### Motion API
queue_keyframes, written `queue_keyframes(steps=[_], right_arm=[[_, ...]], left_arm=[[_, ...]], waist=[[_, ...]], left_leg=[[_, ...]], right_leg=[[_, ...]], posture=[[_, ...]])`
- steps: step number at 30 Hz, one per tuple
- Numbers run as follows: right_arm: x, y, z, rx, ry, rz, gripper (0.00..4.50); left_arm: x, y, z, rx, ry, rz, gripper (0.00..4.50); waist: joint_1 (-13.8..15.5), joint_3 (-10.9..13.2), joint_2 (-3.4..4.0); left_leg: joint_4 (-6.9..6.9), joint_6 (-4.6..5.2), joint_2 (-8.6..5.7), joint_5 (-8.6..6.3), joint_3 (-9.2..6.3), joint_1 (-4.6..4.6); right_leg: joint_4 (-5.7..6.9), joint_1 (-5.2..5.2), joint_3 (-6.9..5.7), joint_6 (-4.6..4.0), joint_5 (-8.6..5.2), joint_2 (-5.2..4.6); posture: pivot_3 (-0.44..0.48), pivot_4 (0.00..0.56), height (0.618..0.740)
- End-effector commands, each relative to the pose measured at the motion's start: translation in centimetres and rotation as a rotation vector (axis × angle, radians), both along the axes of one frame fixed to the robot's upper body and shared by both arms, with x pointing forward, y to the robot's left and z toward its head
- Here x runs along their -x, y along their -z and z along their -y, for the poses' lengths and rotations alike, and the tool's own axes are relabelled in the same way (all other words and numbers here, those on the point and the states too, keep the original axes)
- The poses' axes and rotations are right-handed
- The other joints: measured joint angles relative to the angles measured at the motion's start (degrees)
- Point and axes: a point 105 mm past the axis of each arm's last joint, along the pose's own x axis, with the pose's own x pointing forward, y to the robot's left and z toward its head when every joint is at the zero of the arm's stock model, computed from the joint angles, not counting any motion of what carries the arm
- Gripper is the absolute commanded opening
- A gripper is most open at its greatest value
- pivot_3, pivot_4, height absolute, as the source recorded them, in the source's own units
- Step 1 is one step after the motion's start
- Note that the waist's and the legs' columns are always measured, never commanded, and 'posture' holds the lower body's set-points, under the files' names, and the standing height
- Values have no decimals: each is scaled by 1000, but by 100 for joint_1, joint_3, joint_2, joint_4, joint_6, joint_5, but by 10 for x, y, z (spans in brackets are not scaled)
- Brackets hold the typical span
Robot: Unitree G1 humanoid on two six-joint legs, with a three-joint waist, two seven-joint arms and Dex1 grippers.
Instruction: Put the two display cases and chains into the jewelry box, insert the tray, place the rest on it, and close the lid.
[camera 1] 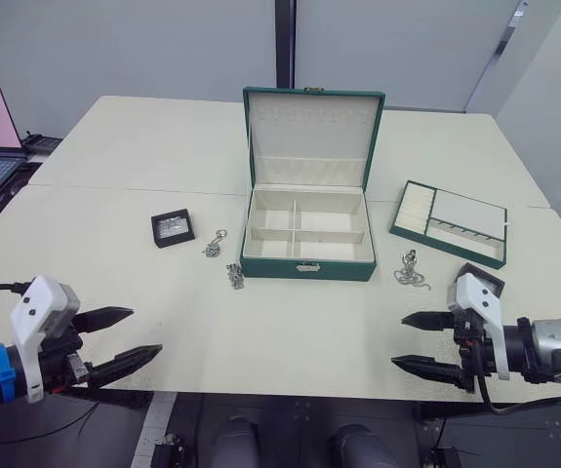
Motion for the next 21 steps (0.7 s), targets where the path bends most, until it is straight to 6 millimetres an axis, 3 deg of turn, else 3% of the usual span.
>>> queue_keyframes(steps=[1,5,10,13,16,21], right_arm=[[0,-19,-7,-36,-33,83,4460],[-4,-34,-16,-64,-58,152,4460],[-18,-81,-40,-156,-103,398,4460],[-28,-96,-51,-179,-95,471,4460],[-33,-104,-58,-191,-96,495,4460],[-35,-107,-65,-215,-108,499,4460]], left_arm=[[-4,-18,-7,-35,-20,69,4500],[-5,-20,-8,-58,-18,51,4500],[-10,-22,-16,-235,29,-83,4500],[-18,-30,-17,-300,60,-114,4500],[-28,-40,-14,-318,78,-81,4500],[-30,-36,-16,-350,93,-137,4500]], waist=[[0,0,0],[-2,0,1],[-11,6,3],[-11,6,4],[-7,10,7],[-6,11,8]], left_leg=[[0,0,0,0,-1,0],[0,0,0,0,-1,1],[-3,-1,2,0,-8,2],[-7,-1,0,-1,-3,1],[-10,-1,1,0,-1,-2],[-19,-1,2,-1,15,-6]], right_leg=[[0,-1,0,0,0,0],[1,-3,0,0,0,0],[4,-8,-3,-1,0,3],[-1,-12,-1,-1,0,0],[1,-18,-2,-1,0,0],[-1,-20,7,-1,0,-2]], posture=[[0,150,740],[0,150,740],[0,150,740],[0,150,740],[0,150,740],[0,150,740]])
